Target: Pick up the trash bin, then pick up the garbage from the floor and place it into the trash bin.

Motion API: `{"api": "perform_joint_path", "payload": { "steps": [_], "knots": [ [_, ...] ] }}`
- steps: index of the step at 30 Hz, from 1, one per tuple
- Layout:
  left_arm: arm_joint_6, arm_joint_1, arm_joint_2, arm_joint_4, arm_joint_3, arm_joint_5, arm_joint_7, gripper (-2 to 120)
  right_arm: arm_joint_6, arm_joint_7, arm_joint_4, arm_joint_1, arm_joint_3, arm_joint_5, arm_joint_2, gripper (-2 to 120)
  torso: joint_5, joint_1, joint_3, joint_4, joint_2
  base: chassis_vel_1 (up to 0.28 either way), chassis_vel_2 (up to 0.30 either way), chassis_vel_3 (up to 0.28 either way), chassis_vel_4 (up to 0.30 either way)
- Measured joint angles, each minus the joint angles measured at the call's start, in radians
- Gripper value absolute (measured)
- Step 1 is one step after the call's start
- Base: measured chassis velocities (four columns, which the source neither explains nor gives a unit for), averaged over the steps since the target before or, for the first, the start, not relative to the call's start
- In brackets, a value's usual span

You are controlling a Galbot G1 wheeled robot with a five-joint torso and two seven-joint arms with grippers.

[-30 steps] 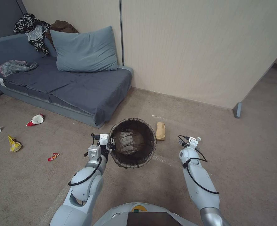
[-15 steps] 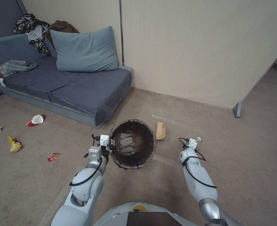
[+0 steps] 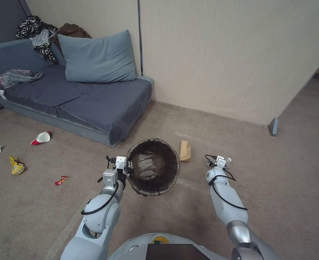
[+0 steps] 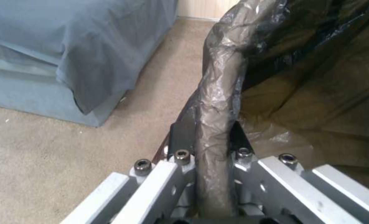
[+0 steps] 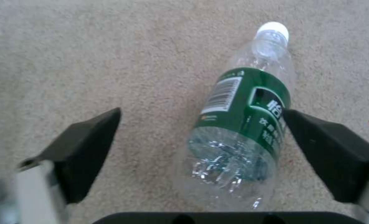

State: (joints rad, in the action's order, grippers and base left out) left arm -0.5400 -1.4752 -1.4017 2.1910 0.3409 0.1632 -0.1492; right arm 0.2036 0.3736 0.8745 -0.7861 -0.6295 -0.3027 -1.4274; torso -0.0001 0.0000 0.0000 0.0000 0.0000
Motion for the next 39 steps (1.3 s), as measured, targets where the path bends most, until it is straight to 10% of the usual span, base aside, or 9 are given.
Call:
{"api": "perform_joint_path", "payload": {
  "steps": [20, 39],
  "knots": [
    [0.003, -0.009, 0.001, 0.013, 0.004, -0.003, 0.0, 3, -0.059, -0.035, -0.128, 0.046, -0.013, 0.036, 0.024, 22, -0.0001, 0.0, 0.0, 0.0, 0.0, 0.0, 0.0, 0.0, 0.0],
    [0.003, -0.003, 0.002, 0.01, 0.003, 0.004, -0.001, 3, -0.101, -0.035, 0.041, -0.043, -0.011, 0.073, 0.024, 19, 0.0002, 0.0, 0.0, 0.0, 0.0, 0.0, 0.0, 0.0, 0.0]
  ]
}}
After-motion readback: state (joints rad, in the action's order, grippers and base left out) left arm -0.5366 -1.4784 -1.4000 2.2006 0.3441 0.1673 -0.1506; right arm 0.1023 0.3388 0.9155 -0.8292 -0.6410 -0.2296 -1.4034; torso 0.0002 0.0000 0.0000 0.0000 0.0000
